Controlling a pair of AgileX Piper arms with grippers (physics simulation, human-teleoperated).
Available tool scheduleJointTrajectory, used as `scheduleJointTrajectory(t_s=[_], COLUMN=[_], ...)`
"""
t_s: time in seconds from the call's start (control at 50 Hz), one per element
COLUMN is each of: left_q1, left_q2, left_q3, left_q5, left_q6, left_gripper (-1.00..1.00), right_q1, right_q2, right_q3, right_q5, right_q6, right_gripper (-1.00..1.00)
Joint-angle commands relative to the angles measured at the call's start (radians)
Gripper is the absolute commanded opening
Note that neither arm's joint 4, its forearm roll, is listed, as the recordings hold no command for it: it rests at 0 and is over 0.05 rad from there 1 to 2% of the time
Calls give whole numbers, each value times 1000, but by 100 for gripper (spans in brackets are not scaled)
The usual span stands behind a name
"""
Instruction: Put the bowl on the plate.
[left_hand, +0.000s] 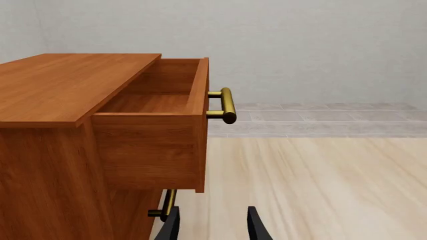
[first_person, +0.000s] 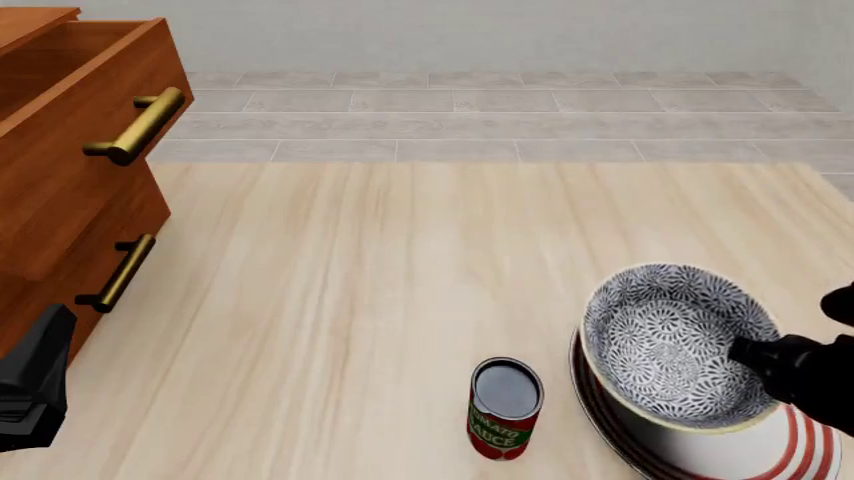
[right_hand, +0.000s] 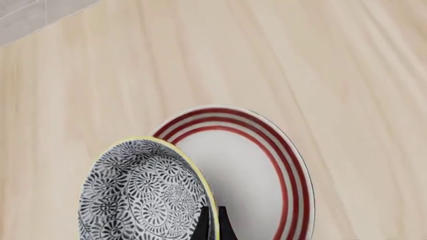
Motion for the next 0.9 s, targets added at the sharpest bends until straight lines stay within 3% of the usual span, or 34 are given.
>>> scheduleJointTrajectory(t_s=[0.02, 0.4, 0.74, 0.76, 0.9], left_q1=[0, 0, 0, 0, 0], left_q2=[0, 0, 0, 0, 0], left_q3=[0, 0, 0, 0, 0], left_q5=[0, 0, 0, 0, 0], left_q6=[0, 0, 0, 0, 0], left_gripper=[100, 100, 100, 100, 100], right_q1=[-12, -34, -38, -37, -42], right_q2=[39, 78, 50, 53, 55], right_q3=[41, 60, 65, 64, 60], right_q5=[-66, -106, -83, -84, -83], right_q6=[7, -5, -8, -10, -14], right_gripper=[-100, -100, -100, 100, 100])
